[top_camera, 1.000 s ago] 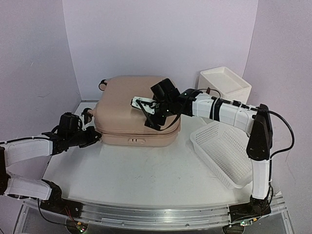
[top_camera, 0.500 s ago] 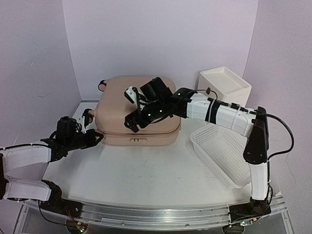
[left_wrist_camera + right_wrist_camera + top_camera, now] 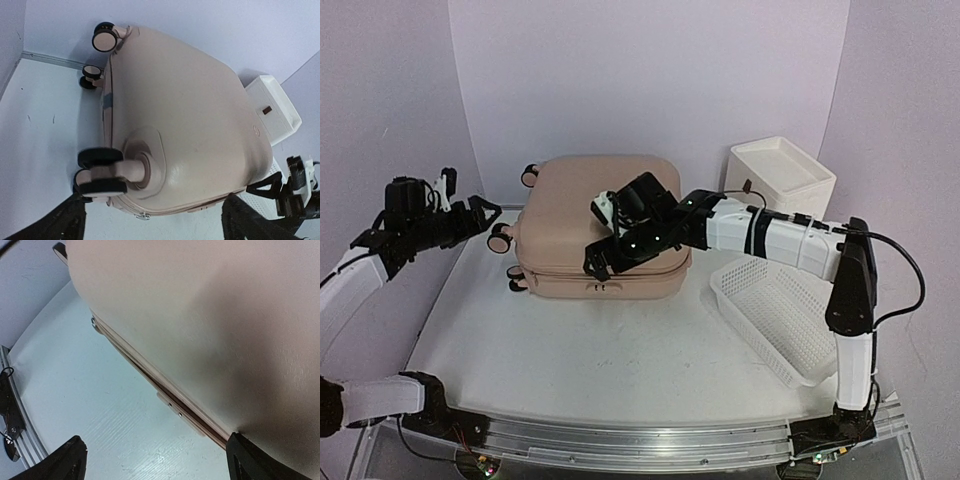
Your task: Open, take out, and arrange the luggage
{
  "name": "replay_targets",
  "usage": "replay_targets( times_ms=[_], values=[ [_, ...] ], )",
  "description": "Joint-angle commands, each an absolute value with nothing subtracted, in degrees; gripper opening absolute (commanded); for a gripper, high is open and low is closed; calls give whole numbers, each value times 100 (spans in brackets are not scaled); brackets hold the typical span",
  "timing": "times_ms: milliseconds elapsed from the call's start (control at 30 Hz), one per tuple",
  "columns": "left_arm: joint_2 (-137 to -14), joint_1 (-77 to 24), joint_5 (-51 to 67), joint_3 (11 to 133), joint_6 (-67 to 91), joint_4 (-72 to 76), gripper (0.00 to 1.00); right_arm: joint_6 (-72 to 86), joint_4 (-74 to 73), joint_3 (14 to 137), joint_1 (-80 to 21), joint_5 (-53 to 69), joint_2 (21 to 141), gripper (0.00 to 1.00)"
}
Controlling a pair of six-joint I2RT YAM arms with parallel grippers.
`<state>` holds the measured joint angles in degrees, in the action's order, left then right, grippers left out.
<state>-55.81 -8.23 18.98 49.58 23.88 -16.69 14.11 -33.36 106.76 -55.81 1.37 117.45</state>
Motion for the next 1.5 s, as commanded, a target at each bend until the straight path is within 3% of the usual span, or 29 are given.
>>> replay_targets(
  times_ms=[0, 167, 433, 600, 800, 1167, 1467],
  values=[
    [-6582, -495, 2251, 6136, 1725, -2769, 99, 2048, -3384, 10208, -5131, 363, 11158, 98],
    [-7136, -483, 2391, 6530, 1600, -2770, 95, 2169, -3392, 9799, -4826, 540, 10885, 98],
    [-5813, -572, 2818, 4180, 2190, -1214, 90, 2049, -3393, 9747, -4781, 774, 10838, 98],
    [-5883, -2175, 1292, 3539, 2136, -484, 89, 1972, -3405, 9883, -4780, 901, 10940, 98],
    [-6429, -2692, 306, 2520, 1956, 2092, 67, 1942, -3410, 9865, -4769, 940, 10892, 98],
    [-7597, -2707, 57, 2757, 1439, 2928, 51, 1970, -3415, 9725, -4771, 939, 10720, 98],
    [-7670, -2707, -144, 2760, 1210, 3073, 22, 1999, -3419, 9677, -4769, 957, 10697, 98]
  ],
)
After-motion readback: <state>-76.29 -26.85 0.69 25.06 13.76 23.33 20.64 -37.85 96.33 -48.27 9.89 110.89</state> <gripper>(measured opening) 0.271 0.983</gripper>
